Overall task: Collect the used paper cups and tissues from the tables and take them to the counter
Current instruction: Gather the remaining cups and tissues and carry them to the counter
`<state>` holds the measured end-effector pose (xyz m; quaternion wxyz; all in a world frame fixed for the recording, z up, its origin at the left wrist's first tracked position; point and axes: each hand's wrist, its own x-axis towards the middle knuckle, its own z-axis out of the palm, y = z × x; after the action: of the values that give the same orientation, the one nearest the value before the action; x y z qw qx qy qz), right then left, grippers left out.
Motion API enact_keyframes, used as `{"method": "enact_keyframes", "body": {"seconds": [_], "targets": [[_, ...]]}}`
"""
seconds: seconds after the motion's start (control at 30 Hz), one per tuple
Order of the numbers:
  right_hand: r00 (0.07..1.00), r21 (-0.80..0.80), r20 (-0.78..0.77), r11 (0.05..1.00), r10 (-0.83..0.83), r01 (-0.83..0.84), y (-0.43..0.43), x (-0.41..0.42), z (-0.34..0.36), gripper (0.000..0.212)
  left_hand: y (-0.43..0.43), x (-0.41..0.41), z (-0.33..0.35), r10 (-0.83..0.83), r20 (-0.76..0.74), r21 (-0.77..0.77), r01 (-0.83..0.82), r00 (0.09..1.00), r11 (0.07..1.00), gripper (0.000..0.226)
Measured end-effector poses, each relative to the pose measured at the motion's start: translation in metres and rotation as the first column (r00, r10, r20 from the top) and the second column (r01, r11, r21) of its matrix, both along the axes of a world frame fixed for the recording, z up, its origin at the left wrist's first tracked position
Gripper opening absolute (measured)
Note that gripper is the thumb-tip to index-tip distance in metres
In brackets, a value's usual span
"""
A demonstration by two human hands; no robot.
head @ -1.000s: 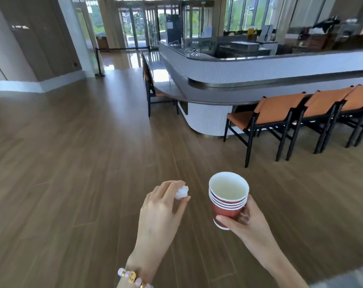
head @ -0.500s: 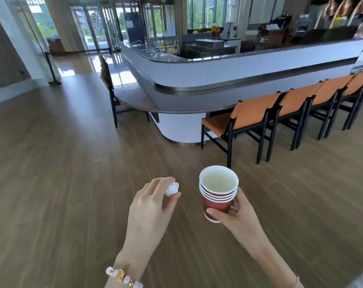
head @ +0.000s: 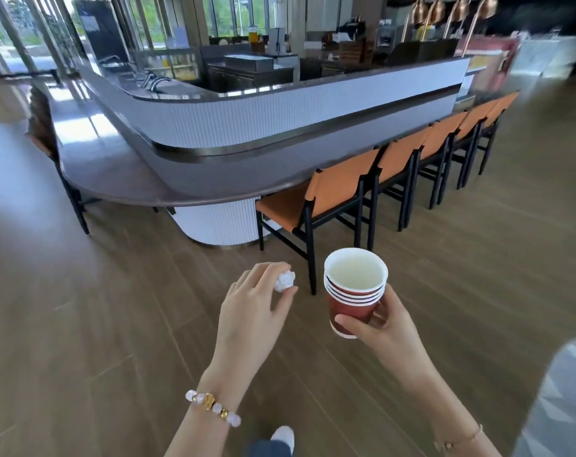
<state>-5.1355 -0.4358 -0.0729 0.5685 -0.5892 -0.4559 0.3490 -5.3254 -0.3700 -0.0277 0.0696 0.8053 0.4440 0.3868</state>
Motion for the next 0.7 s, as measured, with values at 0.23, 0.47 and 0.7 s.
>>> {"method": "enact_keyframes", "body": {"seconds": [0.23, 0.47, 0.7], "targets": [[0.982, 0.015, 0.019, 0.982, -0.187, 0.186, 0.114, 0.048, 0.002, 0.055, 0.146, 0.064, 0.001, -0.201, 0.015, 0.006, 0.201, 0.979, 0.980, 0.027], [0.917, -0.002, 0.047, 0.918, -0.396, 0.396, 0.191, 0.104, 0.012, 0.053, 0.262, 0.144, 0.011, -0.427, 0.011, 0.033, 0.426, 0.904, 0.904, 0.028], [0.834, -0.015, 0.004, 0.834, -0.551, 0.551, 0.236, 0.183, 0.007, 0.060, 0.323, 0.243, 0.006, -0.571, -0.004, 0.030, 0.571, 0.821, 0.820, 0.029]]}}
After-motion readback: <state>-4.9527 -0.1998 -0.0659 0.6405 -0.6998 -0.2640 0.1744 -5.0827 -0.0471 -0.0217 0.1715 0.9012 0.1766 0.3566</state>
